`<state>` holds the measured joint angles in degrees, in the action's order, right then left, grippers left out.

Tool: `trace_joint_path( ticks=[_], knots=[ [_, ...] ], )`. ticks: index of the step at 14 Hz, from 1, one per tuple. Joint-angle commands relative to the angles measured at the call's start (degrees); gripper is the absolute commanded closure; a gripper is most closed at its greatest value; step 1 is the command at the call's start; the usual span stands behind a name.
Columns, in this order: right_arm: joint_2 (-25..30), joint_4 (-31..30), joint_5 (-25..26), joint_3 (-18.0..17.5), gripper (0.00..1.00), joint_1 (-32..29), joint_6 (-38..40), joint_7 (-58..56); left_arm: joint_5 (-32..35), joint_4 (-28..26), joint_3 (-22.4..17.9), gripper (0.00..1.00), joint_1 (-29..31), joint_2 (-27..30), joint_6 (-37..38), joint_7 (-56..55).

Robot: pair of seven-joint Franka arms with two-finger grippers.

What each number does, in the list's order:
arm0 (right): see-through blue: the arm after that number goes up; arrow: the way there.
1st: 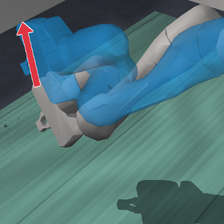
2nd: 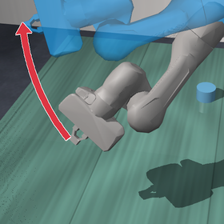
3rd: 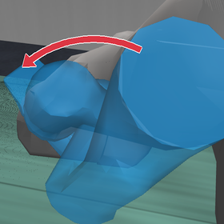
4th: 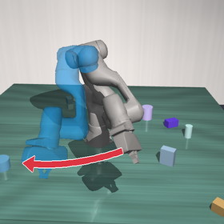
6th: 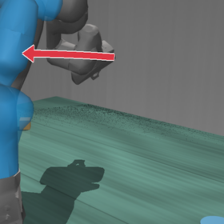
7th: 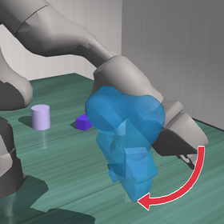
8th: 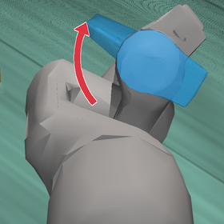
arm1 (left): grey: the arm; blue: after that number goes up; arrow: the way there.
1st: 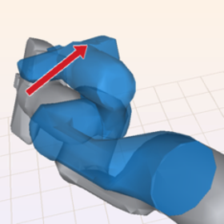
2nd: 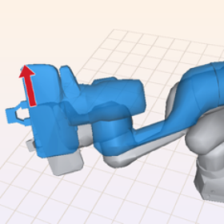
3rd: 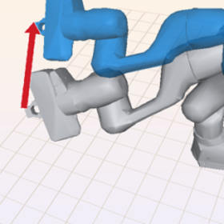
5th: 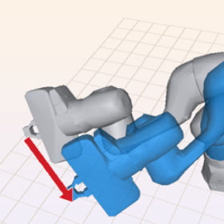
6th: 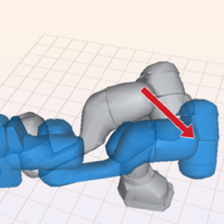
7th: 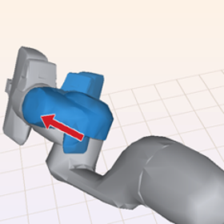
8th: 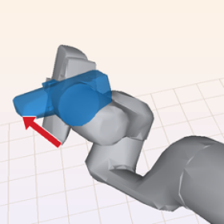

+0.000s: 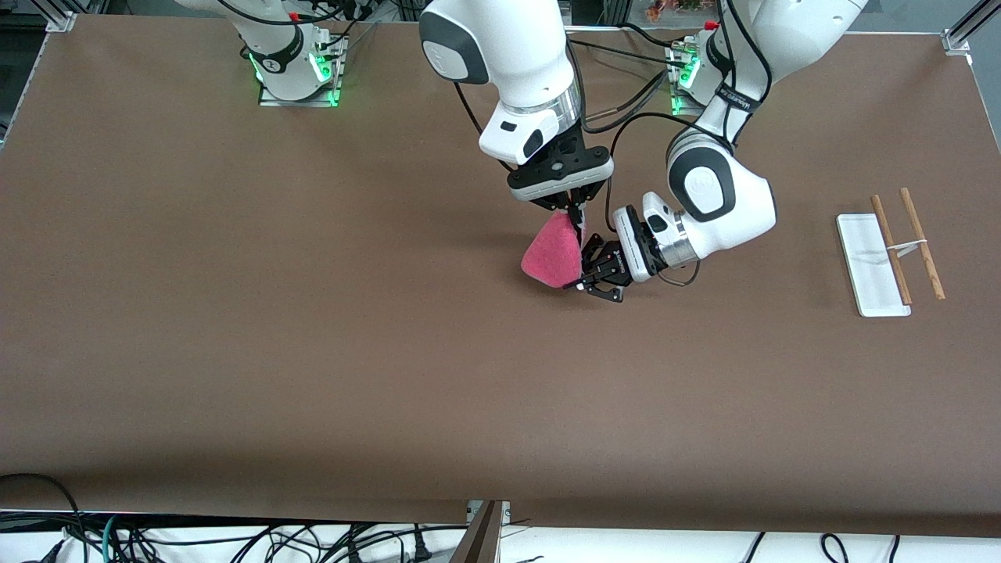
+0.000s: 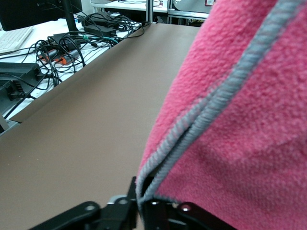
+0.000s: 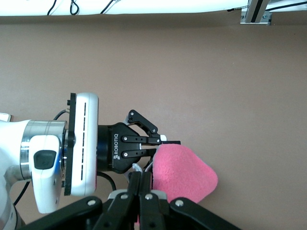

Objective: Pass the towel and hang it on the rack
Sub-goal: 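Grasp the hanging towel with the left gripper below the right gripper, then open the right gripper and pull the towel away with the left gripper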

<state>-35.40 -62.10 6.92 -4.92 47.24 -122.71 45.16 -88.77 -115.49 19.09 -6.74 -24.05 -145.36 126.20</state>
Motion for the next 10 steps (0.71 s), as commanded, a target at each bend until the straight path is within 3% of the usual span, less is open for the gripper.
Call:
trace_joint_path(
  ticks=[1, 6, 7, 8, 10],
  knots=[
    [-1.0, 2.0, -0.1, 0.4, 1.00, 0.5, 0.1, -0.1, -1.7, 0.2, 0.1, 1.00, 1.0, 0.4, -0.4, 1.5],
    [-0.9, 2.0, -0.1, 0.4, 1.00, 0.5, -0.2, -0.2, 2.3, 1.7, -0.5, 1.00, 2.0, 0.4, -0.3, -2.6],
    [-0.9, 2.0, -0.2, 0.4, 0.94, 0.5, -0.2, -0.1, 5.2, 2.4, -0.4, 1.00, 2.8, 0.4, -0.1, -4.2],
    [-0.9, 2.0, -0.2, 0.4, 0.77, 0.4, -0.2, -0.1, 8.2, 3.0, -0.4, 1.00, 3.5, 0.4, 0.2, -6.3],
    [-0.9, 1.9, 0.0, 0.4, 0.27, 0.4, -0.3, -1.5, 13.6, 4.3, -0.5, 1.00, 4.8, 0.4, 3.0, -10.1]
  ],
)
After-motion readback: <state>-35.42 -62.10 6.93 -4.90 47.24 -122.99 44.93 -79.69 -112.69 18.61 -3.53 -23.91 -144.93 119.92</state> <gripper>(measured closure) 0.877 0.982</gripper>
